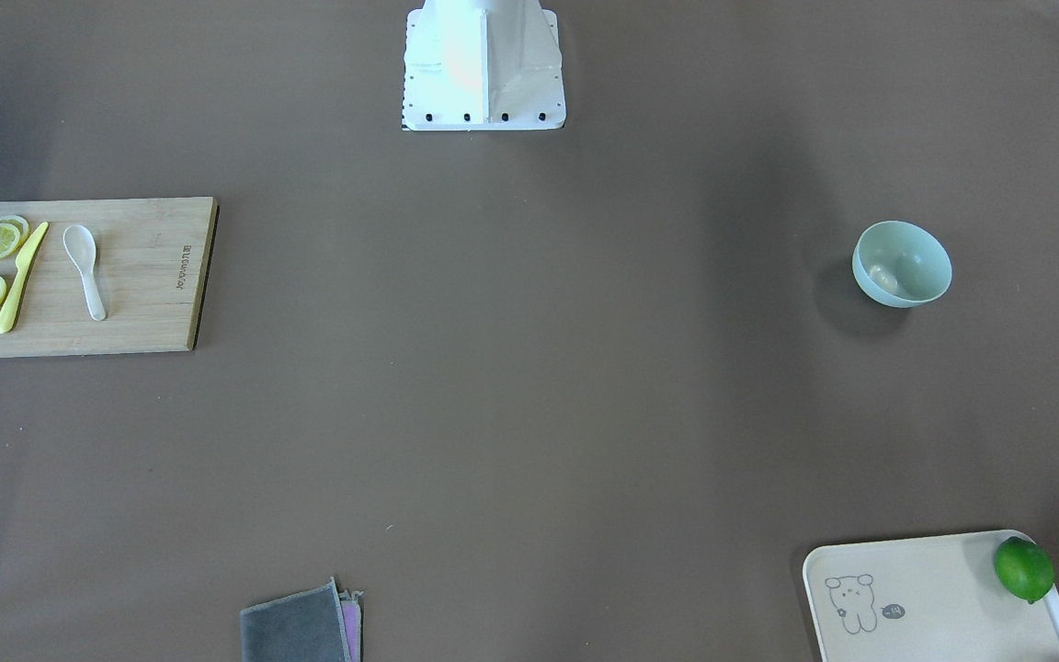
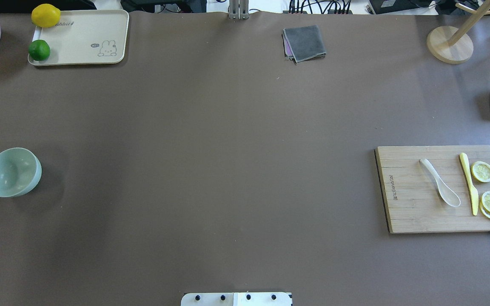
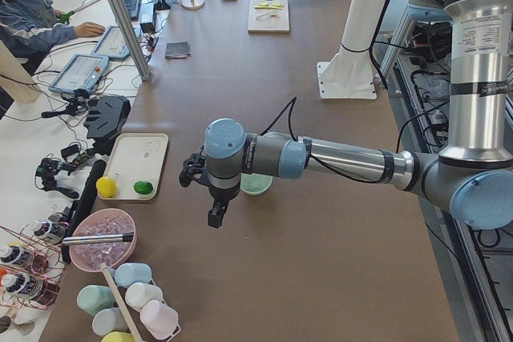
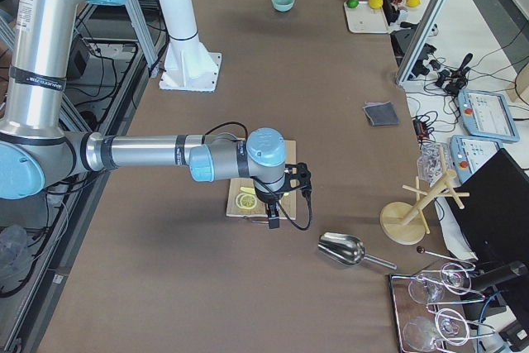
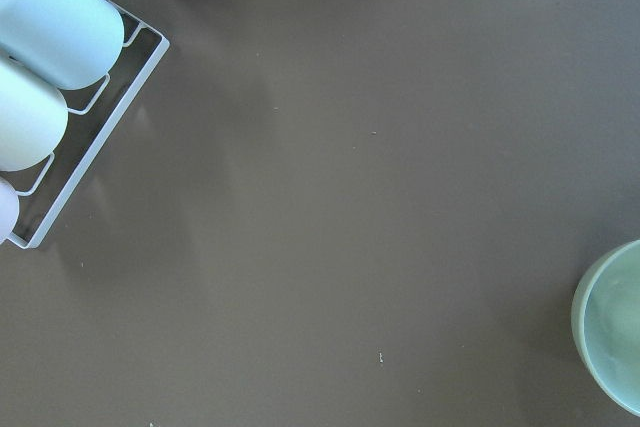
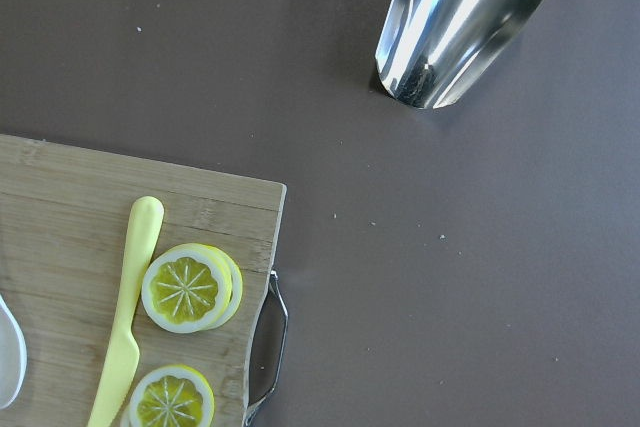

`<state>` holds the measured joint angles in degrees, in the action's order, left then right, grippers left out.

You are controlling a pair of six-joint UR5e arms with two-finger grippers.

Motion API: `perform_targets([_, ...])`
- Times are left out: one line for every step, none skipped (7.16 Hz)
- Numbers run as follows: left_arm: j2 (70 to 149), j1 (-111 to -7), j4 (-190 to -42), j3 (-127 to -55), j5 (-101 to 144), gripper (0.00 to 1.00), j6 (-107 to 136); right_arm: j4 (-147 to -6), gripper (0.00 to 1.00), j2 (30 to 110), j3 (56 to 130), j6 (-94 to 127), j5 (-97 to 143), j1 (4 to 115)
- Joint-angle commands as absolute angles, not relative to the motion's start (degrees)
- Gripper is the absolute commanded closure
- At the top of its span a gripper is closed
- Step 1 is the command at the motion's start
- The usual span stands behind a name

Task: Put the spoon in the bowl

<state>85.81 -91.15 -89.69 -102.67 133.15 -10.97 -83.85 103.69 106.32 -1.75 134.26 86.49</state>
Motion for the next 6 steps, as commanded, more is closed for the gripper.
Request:
perform_targets([85.8,-91.1,-89.9,-102.7,133.2,0.03,-11.1,-83.4,0.0,103.9,106.3,-1.5,134.9,86.5])
perform_targets([85.8,-90.1,-89.8,-102.7,135.4,0.03,-10.9,-83.0,0.0,103.8,106.4,-1.2,135.7,86.4])
perform_targets([86.0,-85.5,-90.0,-102.5,137.4,0.03,-7.7,-82.3,0.0,103.8,106.3,-0.8,137.3,86.4])
perform_targets([86.3,-81.7,-92.3,-102.1,137.6,0.03,1.1,-82.2,0.0,103.5,106.2,-0.8,137.5,86.1])
perform_targets([85.7,-78.2,-99.1,-99.3,137.5,0.02,4.7,-82.0,0.0,103.4,106.3,-0.4,138.4,85.9])
perform_targets([85.1,-77.4,-108.0,-94.5,137.5,0.02,8.3,-81.2,0.0,103.4,106.2,-0.4,138.8,85.6])
